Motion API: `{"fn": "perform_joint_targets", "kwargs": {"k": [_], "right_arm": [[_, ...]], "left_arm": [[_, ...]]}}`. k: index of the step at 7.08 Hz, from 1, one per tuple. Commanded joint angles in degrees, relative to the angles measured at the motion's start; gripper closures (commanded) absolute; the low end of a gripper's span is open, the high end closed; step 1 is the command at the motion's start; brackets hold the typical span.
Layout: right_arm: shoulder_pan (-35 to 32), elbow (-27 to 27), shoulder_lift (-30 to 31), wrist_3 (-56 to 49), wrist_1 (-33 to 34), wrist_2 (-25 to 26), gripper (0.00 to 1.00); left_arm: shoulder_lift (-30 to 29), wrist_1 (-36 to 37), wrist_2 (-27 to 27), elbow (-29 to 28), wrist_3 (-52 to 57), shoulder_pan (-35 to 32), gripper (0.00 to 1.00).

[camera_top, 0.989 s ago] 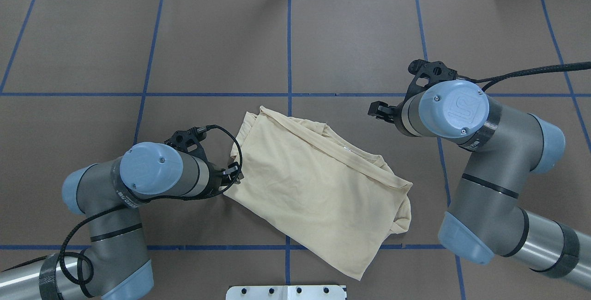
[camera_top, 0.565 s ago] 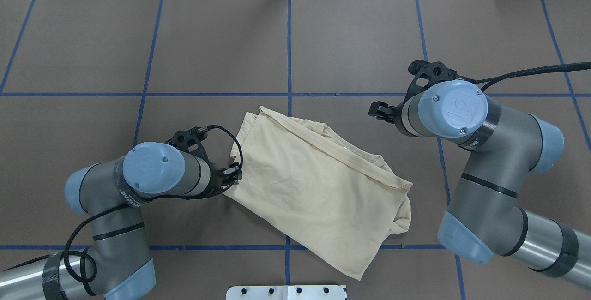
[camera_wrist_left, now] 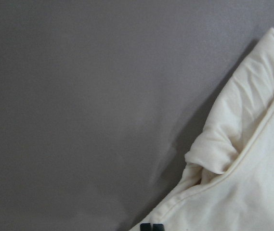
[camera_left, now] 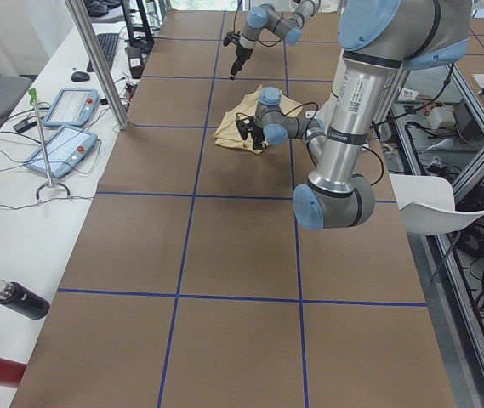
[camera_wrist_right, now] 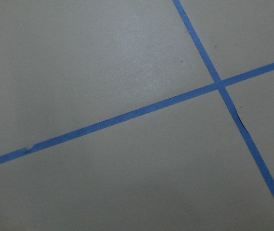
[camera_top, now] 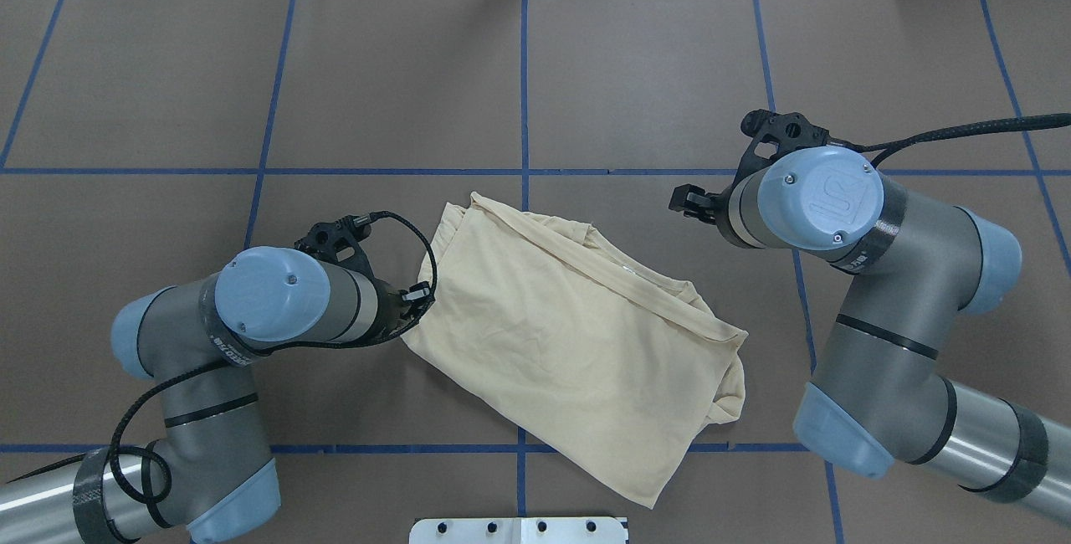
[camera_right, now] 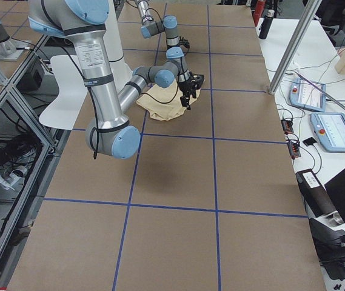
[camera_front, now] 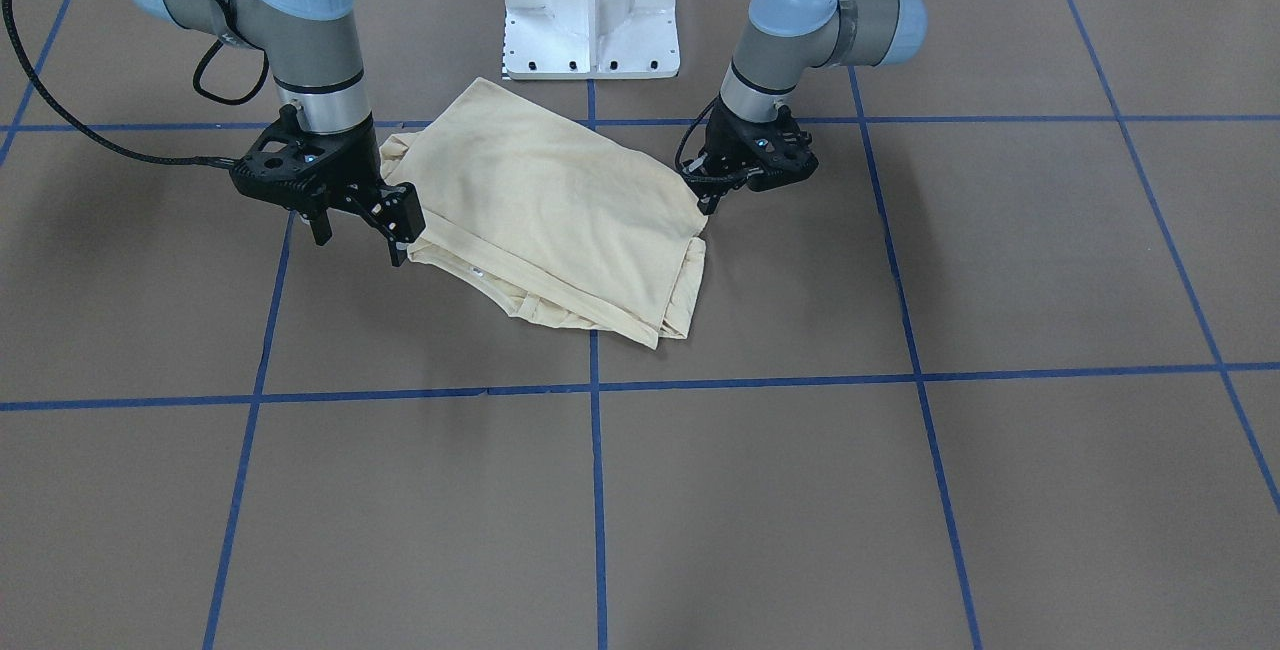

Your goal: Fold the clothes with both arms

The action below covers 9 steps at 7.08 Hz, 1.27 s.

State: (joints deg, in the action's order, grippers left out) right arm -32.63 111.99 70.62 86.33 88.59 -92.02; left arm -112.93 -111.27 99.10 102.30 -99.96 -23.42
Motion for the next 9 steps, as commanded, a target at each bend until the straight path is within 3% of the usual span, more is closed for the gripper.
{"fn": "perform_joint_targets", "kwargs": {"k": [1,3,6,7,9], "right_arm": [[0.0,0.0,0.1,0.1,0.0,0.0,0.00],[-0.1,0.0,0.1,0.0,0.0,0.0,0.00],[-0.1,0.1,0.4,0.1,0.0,0.0,0.00],[-0.1,0.0,0.5,0.1,0.0,0.0,0.00],[-0.1,0.1,1.1,0.1,0.0,0.0,0.00]], "left_arm": [[0.0,0.0,-0.1,0.1,0.0,-0.6,1.00],[0.0,0.0,-0.3,0.1,1.3,-1.6,1.00],[-2.5,-0.1,-2.4,-1.7,11.2,-9.2,1.00],[-5.6,-0.4,-2.5,-4.9,11.5,-12.0,1.00],[-13.3,-10.7,-2.5,-20.0,15.2,-17.9,1.00]]}}
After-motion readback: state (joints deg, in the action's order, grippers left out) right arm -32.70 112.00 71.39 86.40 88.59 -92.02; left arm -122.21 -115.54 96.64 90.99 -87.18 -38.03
